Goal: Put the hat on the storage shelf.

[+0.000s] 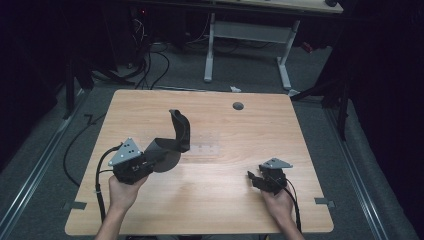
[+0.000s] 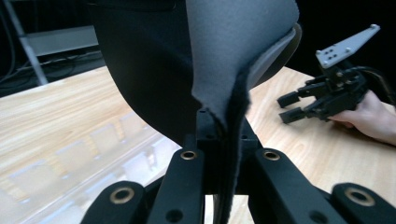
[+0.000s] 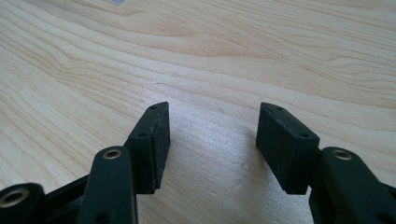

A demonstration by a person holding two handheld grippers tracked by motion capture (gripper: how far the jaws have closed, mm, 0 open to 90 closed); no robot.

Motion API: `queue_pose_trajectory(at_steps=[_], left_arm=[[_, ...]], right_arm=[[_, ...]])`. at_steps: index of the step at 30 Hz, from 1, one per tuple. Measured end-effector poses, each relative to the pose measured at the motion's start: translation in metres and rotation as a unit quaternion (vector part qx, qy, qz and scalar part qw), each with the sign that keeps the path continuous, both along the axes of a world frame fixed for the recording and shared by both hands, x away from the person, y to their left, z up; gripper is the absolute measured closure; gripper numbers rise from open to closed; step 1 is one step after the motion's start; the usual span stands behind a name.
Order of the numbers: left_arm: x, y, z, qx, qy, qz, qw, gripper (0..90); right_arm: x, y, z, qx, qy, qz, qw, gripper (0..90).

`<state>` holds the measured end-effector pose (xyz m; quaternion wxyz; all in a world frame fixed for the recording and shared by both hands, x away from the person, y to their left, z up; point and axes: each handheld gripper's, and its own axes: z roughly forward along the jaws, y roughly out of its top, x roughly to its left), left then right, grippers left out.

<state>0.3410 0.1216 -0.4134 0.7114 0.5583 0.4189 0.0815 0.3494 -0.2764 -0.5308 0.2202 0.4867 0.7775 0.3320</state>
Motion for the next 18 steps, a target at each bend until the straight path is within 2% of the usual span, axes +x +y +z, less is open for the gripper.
queue_pose_trajectory(at_steps=[9, 18], left_arm=[[0.009, 0.011, 0.002, -0.004, -0.007, 0.028, 0.9996, 86.3], [0.019, 0.020, 0.003, 0.003, -0.014, 0.050, 0.9986, 86.3]], right_arm=[[0.000, 0.000, 0.000, 0.000, 0.001, -0.003, 1.0000, 43.5], [0.000, 0.000, 0.000, -0.001, 0.000, -0.003, 1.0000, 43.0]])
